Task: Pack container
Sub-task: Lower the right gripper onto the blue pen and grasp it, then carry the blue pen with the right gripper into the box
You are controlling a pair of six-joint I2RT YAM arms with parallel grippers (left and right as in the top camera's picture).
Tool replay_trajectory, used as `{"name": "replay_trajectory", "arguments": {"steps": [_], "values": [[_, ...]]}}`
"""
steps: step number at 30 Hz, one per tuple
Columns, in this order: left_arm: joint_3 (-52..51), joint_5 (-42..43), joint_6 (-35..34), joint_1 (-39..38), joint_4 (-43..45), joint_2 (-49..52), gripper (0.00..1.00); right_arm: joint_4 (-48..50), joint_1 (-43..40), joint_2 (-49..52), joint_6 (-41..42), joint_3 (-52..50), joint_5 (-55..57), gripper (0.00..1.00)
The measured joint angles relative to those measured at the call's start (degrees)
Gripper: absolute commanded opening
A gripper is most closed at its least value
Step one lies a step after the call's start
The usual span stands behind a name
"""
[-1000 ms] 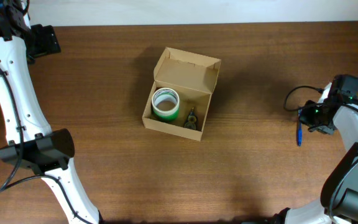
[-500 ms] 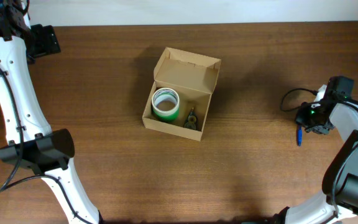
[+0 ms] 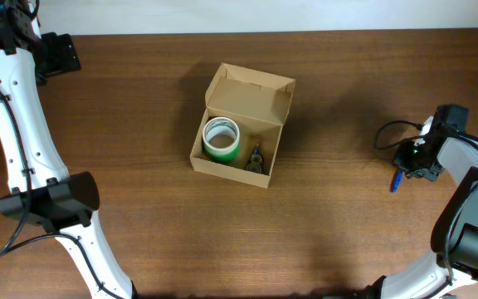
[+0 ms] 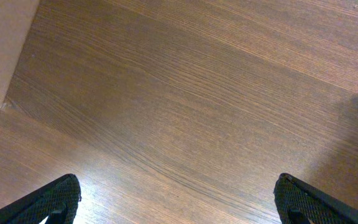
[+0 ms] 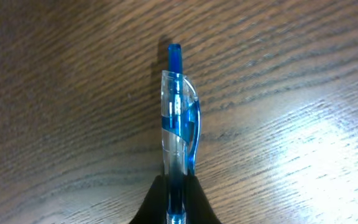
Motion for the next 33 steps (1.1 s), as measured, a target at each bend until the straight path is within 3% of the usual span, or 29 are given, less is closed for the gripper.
{"name": "replay_trajectory", "arguments": {"steps": [16,22,28,33], "values": [[0.0,0.0,0.0,0.0,0.0,0.0,1.0,-0.66,0.13,-0.52,0.11,-0.17,-3.76,0.04],[0.0,0.02,0.02,0.0,0.0,0.0,1.0,-2.4,2.71,-6.91,0.11,-0.5,-9.25,0.04],[0.0,0.02,0.02,0.0,0.0,0.0,0.99,-10.99,7.06,-15.08,-3.19,4.31,-13.92,0.04],[0.0,0.0,0.0,0.0,0.0,0.0,1.0,-20.83,15.39,-16.48,-9.81,12.13,-15.47,0.04]]}}
